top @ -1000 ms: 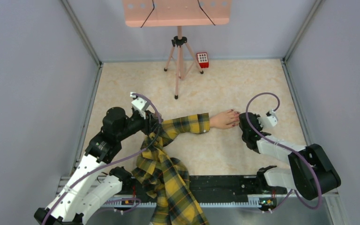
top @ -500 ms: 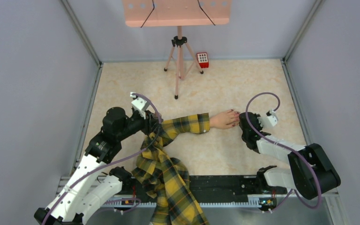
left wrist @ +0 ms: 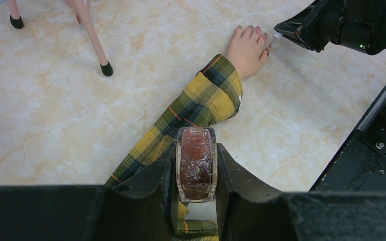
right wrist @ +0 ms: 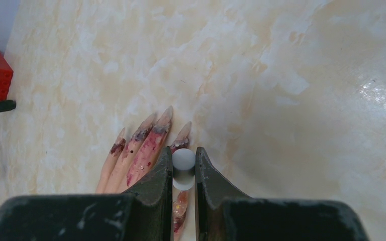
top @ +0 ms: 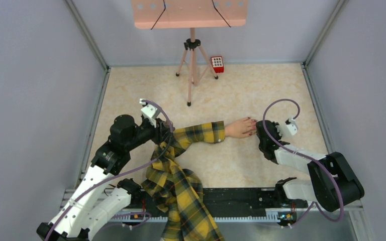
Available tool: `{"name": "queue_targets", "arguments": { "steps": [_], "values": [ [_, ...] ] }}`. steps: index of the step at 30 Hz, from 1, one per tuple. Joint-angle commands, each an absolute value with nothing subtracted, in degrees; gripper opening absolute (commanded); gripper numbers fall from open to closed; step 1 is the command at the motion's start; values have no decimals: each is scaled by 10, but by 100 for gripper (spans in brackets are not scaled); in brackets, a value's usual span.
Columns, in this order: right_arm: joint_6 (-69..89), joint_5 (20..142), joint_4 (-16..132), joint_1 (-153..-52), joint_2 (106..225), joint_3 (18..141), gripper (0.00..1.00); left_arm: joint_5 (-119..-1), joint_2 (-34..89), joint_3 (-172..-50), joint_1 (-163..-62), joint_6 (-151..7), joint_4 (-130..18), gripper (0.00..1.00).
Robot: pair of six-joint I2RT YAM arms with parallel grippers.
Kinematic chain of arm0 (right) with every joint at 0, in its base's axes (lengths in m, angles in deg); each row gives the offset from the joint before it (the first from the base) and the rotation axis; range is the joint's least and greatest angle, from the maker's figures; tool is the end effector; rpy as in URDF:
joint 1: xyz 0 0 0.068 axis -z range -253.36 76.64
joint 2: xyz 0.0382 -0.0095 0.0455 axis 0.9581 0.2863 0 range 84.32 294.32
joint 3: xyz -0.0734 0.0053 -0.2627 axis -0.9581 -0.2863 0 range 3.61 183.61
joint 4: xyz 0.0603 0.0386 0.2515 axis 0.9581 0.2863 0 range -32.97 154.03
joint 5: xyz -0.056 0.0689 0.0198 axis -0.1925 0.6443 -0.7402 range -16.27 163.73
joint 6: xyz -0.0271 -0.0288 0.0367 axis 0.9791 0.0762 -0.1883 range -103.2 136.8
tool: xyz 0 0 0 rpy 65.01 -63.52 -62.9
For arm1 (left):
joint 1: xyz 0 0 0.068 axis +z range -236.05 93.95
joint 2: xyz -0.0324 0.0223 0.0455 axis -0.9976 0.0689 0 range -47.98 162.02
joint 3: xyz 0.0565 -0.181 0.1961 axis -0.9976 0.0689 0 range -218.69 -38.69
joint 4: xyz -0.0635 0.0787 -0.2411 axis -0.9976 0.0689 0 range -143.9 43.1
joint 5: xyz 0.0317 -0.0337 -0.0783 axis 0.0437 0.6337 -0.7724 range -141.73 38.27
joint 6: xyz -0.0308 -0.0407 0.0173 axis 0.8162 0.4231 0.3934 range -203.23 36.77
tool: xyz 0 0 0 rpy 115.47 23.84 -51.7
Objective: Paint the nails
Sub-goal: Paint the nail polish on the nail.
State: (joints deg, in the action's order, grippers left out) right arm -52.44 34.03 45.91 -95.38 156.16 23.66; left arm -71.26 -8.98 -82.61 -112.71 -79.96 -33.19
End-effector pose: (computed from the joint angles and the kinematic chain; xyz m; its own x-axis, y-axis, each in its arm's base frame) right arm 0.2064 0.0589 0.1428 -0.0639 0.7502 -0.6582 0.6219 0.5457 0.5616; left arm 0.1352 -0.0813 0.3312 -0.2832 0.0820 -0.9555 0.6953 0.7038 -0.1457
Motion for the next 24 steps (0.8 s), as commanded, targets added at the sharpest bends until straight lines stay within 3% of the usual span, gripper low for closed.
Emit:
{"name": "queue_targets", "arguments": {
  "steps": [1, 24],
  "values": [
    [-529, 316, 450, -963, 1564, 259, 0, -707, -97, -839, -1126, -800, -353, 0],
    [-506, 280, 490, -963, 1494, 254, 0, -701, -95, -839, -1125, -800, -354, 0]
  ]
}}
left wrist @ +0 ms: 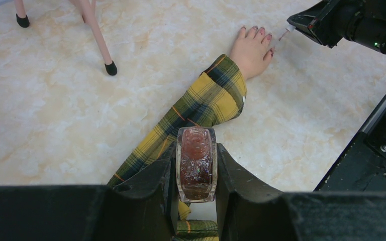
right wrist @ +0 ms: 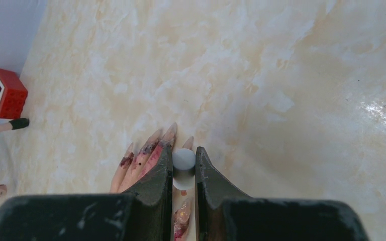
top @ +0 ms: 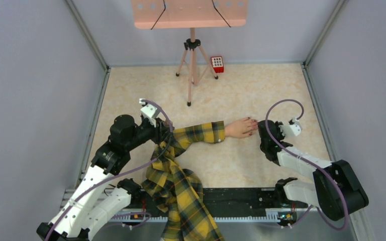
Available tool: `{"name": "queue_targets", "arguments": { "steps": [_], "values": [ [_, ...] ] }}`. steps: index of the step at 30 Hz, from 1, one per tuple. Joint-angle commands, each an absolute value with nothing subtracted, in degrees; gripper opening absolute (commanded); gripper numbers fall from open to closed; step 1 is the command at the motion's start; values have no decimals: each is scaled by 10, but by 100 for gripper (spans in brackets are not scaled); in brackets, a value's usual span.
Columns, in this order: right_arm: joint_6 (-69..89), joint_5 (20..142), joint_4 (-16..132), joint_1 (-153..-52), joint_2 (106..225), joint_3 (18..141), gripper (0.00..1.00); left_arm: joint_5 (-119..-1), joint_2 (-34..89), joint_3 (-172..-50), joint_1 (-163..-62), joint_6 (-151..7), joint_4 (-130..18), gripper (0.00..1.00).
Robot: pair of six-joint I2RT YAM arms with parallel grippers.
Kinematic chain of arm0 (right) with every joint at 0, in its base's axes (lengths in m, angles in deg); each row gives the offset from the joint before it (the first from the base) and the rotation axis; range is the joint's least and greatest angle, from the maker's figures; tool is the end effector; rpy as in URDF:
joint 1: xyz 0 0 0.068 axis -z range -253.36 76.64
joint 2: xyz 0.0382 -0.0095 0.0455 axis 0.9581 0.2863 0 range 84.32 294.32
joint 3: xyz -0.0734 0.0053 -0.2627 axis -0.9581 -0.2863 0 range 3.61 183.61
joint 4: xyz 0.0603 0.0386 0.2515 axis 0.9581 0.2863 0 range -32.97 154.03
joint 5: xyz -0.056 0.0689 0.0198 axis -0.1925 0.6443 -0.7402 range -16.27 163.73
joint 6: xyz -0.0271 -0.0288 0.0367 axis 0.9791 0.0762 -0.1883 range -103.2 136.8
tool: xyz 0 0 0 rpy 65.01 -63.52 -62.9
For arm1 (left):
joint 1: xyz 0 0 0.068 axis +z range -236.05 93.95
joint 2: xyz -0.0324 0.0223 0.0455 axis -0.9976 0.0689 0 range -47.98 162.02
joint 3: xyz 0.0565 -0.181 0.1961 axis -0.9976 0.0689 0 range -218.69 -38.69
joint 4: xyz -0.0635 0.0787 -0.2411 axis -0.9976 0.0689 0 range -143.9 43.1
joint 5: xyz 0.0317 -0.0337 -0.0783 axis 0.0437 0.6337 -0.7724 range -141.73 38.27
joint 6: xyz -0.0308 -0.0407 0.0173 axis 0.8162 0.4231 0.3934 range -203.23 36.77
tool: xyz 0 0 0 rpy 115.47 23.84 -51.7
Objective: Paint the nails
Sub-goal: Paint the nail polish on the nail.
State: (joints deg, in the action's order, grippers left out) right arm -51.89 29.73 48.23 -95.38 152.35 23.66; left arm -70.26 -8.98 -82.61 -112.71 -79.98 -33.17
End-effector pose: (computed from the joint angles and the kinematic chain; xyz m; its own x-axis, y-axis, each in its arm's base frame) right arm 0.2013 0.0547 0.1535 0.0010 0.7232 -0.6906 0.6290 0.5364 0.5626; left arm 0.1356 -0.0809 0.3311 -0.2826 0.0817 -0.9558 0.6837 0.7160 -0.1410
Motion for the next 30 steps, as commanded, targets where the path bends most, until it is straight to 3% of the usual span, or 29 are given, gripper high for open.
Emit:
{"name": "queue_targets", "arguments": {
  "steps": [1, 16, 30],
  "values": [
    [-506, 286, 489, -963, 1489, 251, 0, -701, -94, -839, -1126, -801, -354, 0],
    [-518, 368, 471, -964, 1492, 231, 0, -702, -87, -839, -1126, -800, -353, 0],
    [-537, 374, 456, -967, 1538, 228, 0, -701, -86, -839, -1126, -800, -354, 0]
  ]
}}
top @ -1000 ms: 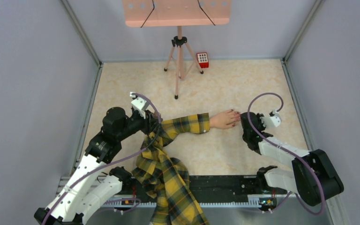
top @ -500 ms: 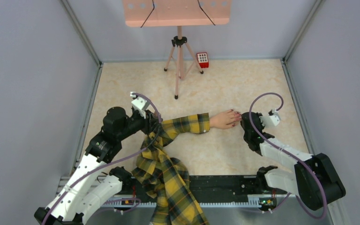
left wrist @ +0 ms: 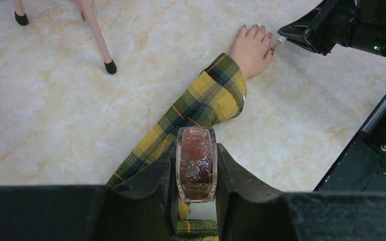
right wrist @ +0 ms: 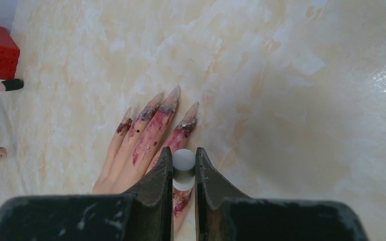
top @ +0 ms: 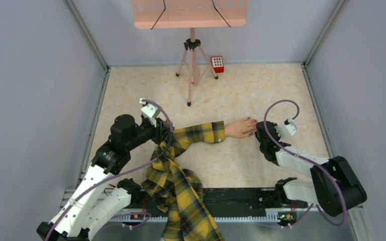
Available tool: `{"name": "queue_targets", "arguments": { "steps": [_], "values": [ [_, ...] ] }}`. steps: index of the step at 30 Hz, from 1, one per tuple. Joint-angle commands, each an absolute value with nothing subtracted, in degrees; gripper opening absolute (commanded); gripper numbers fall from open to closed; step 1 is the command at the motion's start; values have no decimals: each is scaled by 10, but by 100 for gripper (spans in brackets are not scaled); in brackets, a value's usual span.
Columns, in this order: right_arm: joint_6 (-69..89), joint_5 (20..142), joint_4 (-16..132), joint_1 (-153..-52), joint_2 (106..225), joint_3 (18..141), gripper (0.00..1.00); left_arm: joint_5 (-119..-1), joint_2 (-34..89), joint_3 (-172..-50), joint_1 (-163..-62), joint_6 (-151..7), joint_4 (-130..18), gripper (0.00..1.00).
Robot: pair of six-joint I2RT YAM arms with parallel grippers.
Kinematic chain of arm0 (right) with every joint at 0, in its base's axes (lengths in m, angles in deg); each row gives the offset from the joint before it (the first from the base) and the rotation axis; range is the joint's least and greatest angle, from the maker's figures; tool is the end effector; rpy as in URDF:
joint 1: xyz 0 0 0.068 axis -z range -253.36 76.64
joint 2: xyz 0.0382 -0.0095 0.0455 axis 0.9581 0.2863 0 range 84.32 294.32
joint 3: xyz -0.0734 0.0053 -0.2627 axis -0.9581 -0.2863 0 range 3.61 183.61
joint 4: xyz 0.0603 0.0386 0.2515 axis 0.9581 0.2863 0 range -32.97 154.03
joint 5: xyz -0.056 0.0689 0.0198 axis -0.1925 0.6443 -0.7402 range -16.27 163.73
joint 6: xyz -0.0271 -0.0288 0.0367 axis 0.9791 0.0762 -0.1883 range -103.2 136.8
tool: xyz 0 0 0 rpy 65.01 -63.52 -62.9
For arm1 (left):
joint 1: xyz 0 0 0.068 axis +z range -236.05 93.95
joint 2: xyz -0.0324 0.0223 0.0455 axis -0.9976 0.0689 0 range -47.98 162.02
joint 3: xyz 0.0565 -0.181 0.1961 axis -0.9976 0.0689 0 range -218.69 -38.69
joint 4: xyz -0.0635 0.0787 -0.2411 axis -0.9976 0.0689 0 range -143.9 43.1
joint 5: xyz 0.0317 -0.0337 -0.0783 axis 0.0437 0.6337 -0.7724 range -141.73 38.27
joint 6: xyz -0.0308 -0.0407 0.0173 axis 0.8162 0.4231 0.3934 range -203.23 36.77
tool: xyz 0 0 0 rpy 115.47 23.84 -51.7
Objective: Paint the nails
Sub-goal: Paint the nail polish on the nail.
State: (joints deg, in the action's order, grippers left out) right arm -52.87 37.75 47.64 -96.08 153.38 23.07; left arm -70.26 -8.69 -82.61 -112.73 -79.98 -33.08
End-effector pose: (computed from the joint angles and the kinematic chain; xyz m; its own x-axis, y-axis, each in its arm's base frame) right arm 0.2007 0.0613 0.1460 -0.1119 0.7757 -0.6210 0.5936 0.5534 0.5843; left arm 0.1365 -0.0814 0.3302 -0.2882 0.0846 -0.9538 0.6831 0.7162 -0.1429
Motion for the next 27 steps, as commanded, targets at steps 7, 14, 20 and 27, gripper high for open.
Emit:
{"name": "queue_targets", "arguments": {
  "steps": [7, 14, 20, 27],
  "values": [
    [-542, 360, 465, -967, 1533, 226, 0, -702, -86, -839, -1126, -800, -353, 0],
    [-542, 346, 472, -967, 1528, 225, 0, -702, -88, -839, -1126, -799, -354, 0],
    [-541, 337, 472, -967, 1528, 227, 0, -701, -89, -839, -1126, -799, -354, 0],
    [-539, 330, 468, -967, 1529, 229, 0, -701, -90, -839, -1125, -799, -354, 0]
  ]
}}
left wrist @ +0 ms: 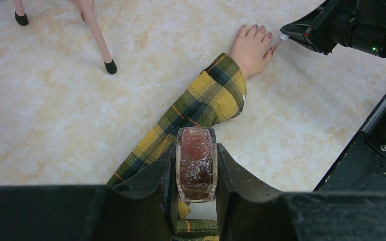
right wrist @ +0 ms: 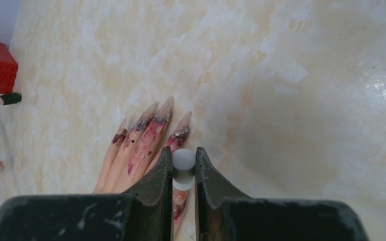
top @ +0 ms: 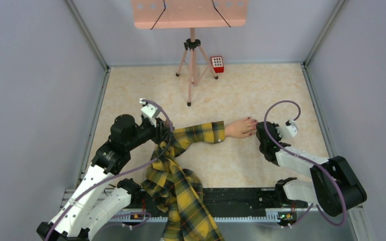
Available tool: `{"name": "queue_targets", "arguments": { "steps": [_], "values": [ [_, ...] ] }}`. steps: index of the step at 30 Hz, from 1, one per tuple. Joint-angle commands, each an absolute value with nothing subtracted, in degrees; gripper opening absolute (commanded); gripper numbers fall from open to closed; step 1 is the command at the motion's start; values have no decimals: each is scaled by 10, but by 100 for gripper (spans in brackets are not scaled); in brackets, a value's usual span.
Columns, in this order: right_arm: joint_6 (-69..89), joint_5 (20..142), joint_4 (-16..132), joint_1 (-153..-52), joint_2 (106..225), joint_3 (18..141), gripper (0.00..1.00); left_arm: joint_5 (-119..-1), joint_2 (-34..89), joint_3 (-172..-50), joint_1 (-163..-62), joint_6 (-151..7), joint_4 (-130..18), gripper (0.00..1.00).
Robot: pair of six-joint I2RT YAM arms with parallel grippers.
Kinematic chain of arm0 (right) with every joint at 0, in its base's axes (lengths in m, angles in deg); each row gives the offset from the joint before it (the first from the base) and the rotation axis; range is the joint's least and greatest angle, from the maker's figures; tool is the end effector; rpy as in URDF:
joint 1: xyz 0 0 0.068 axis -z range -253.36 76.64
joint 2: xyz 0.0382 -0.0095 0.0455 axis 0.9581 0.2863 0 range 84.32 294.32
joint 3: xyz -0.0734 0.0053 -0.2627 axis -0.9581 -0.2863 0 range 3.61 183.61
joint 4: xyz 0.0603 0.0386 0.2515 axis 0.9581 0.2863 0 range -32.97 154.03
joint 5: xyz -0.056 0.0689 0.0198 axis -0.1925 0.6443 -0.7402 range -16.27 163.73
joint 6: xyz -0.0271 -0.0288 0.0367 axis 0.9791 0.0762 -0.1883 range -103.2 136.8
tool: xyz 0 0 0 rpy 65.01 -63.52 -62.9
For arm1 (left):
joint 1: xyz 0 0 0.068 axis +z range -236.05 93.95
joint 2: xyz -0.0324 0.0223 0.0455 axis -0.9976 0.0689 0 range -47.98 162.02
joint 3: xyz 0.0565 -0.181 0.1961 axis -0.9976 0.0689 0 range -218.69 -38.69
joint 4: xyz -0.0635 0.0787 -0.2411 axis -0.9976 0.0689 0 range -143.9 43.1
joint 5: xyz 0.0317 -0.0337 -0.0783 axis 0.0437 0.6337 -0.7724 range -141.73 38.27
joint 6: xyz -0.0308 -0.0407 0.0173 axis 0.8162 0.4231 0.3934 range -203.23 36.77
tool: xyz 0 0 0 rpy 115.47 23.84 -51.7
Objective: Paint the nails
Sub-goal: Paint the nail polish on the nail.
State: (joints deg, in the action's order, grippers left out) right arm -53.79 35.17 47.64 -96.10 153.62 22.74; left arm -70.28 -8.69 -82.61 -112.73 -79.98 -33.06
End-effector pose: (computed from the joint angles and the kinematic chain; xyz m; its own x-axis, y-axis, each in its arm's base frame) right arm 0.1995 0.0595 0.1442 -0.0747 0.7683 -0.6357 0.6124 0.5385 0.5789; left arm 0.1365 -0.0814 0.3302 -0.2885 0.0848 -0.9537 0.6833 0.7160 -0.1431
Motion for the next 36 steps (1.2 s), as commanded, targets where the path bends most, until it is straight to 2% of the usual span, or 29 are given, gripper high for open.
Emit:
{"name": "queue_targets", "arguments": {
  "steps": [1, 36],
  "values": [
    [-538, 329, 466, -967, 1529, 230, 0, -701, -89, -839, -1126, -799, -353, 0],
    [-531, 300, 447, -967, 1552, 245, 0, -698, -92, -839, -1126, -800, -353, 0]
  ]
}}
